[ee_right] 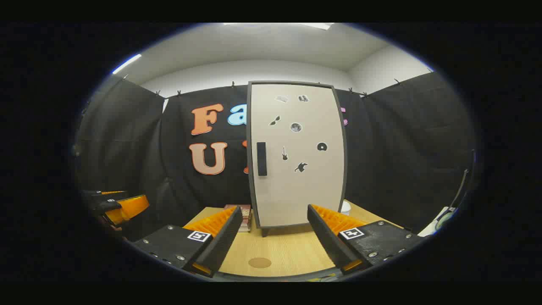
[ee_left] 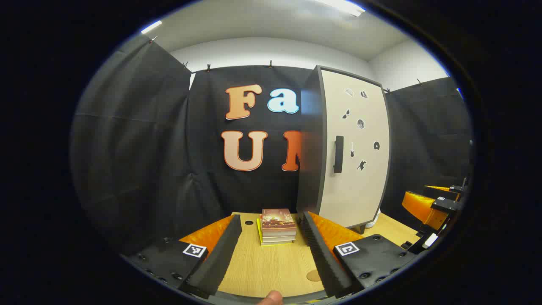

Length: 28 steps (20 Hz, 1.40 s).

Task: Open the cabinet door with the right hand, grasp the bottle in the cabinet with the left hand and place it on the coaster, then close the cabinet door with the right hand.

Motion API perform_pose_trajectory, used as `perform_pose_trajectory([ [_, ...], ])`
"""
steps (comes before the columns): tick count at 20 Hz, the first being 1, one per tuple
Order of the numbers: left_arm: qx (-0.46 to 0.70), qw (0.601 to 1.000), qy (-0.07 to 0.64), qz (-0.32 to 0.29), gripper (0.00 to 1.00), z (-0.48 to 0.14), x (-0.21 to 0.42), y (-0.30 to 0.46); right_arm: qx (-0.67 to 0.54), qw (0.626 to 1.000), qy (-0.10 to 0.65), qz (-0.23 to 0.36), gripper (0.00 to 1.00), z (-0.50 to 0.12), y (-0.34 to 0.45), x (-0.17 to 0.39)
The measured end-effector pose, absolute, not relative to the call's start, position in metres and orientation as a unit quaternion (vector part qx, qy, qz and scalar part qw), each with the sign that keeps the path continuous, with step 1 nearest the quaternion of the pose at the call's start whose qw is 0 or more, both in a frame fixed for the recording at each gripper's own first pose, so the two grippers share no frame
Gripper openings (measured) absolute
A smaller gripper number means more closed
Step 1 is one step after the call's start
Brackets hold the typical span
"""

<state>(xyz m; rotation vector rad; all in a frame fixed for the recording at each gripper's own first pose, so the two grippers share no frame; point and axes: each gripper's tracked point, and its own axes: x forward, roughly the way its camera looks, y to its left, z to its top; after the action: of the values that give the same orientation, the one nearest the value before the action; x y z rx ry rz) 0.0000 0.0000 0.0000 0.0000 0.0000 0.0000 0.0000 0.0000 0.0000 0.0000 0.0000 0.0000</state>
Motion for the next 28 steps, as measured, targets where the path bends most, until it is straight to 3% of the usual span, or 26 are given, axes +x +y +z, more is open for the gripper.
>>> perform_pose_trajectory([
  [18, -0.007, 1.0, 0.005, 0.002, 0.94, -0.002, 0.016, -0.016, 0.002, 1.0, 0.014, -0.001, 0.95, -0.006, -0.019, 0.022],
  [28, -0.009, 1.0, 0.005, -0.012, 0.94, -0.007, 0.043, 0.006, 0.018, 1.0, -0.01, -0.023, 0.95, 0.015, -0.007, 0.068],
])
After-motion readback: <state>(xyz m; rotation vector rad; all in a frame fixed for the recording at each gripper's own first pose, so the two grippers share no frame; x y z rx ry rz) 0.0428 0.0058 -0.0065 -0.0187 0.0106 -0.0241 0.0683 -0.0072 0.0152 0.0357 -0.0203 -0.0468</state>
